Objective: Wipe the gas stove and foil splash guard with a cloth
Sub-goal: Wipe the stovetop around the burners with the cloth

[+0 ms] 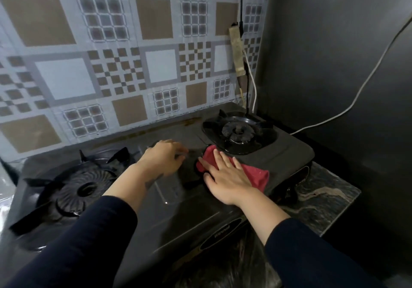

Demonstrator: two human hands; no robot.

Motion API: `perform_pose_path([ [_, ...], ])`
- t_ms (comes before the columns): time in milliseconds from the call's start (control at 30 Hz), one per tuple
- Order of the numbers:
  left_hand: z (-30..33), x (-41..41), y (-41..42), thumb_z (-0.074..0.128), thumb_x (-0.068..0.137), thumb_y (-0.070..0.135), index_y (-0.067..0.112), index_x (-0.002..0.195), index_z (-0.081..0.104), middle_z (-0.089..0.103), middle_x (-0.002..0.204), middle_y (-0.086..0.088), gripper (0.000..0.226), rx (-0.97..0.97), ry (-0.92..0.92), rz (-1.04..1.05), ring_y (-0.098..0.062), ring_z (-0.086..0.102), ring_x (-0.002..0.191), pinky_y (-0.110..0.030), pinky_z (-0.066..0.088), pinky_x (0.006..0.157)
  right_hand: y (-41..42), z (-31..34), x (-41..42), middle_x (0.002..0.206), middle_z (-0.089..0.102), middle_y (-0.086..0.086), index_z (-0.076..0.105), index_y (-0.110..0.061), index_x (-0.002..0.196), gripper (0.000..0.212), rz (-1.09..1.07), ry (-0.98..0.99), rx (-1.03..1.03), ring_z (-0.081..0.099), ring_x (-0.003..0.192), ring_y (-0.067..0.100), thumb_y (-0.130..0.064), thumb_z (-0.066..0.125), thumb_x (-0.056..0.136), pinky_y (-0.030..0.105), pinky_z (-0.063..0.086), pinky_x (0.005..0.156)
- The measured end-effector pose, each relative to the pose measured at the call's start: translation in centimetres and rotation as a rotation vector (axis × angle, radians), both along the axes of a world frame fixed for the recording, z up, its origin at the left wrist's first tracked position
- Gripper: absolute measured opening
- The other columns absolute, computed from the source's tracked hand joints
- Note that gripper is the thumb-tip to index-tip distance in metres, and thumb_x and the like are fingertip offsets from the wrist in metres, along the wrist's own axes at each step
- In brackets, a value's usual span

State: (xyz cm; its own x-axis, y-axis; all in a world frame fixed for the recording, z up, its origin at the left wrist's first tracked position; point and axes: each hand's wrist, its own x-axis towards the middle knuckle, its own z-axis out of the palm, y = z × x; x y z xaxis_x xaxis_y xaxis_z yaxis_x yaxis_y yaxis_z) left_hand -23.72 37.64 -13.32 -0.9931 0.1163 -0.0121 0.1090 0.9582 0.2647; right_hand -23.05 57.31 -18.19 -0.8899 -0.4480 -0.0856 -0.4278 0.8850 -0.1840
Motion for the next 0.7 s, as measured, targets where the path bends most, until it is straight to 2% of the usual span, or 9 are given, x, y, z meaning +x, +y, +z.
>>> perform_pose_path([
  [133, 0.0, -0.4, -1.7, 0.048, 0.093, 0.031, 0.03, 0.124, 0.057, 0.055, 0.131, 0.0, 0.033, -0.006, 0.0, 0.029, -0.024, 0.046, 0.127, -0.047, 0.045, 0.1, -3.2, 0.3, -1.9, 0.16, -0.015, 0.006, 0.004, -0.042, 0.148, 0.053, 0.017, -0.038, -0.003, -0.014, 0.147, 0.021, -0.047, 0.016, 0.096, 0.047, -0.008, 0.118],
  [500, 0.7, -3.6, -5.2, 0.047, 0.092, 0.034, 0.035, 0.121, 0.058, 0.055, 0.132, 0.002, 0.031, 0.012, -0.023, 0.123, -0.025, 0.05, 0.123, -0.047, 0.047, 0.098, -9.3, 0.7, -9.7, 0.16, -0.015, 0.006, 0.002, -0.037, 0.15, 0.058, 0.003, -0.086, 0.017, -0.016, 0.146, 0.024, -0.05, 0.017, 0.095, 0.05, -0.009, 0.117],
  [633, 1.4, -4.0, -5.4, 0.046, 0.091, 0.033, 0.037, 0.119, 0.058, 0.056, 0.13, 0.002, 0.031, -0.019, -0.08, 0.123, -0.024, 0.05, 0.122, -0.046, 0.045, 0.099, -9.1, 2.4, -12.1, 0.161, -0.01, 0.001, 0.0, -0.04, 0.148, 0.058, 0.023, -0.328, -0.217, -0.015, 0.146, 0.018, -0.037, 0.026, 0.097, 0.047, -0.01, 0.117],
  [700, 1.9, -4.1, -5.5, 0.047, 0.091, 0.032, 0.035, 0.122, 0.057, 0.054, 0.132, 0.001, 0.032, -0.056, -0.114, 0.134, -0.024, 0.048, 0.124, -0.044, 0.044, 0.1, -7.6, 3.0, -12.6, 0.161, -0.008, 0.0, 0.008, -0.039, 0.149, 0.061, 0.152, -0.28, -0.12, -0.016, 0.146, 0.018, -0.03, 0.035, 0.095, 0.049, -0.011, 0.117],
])
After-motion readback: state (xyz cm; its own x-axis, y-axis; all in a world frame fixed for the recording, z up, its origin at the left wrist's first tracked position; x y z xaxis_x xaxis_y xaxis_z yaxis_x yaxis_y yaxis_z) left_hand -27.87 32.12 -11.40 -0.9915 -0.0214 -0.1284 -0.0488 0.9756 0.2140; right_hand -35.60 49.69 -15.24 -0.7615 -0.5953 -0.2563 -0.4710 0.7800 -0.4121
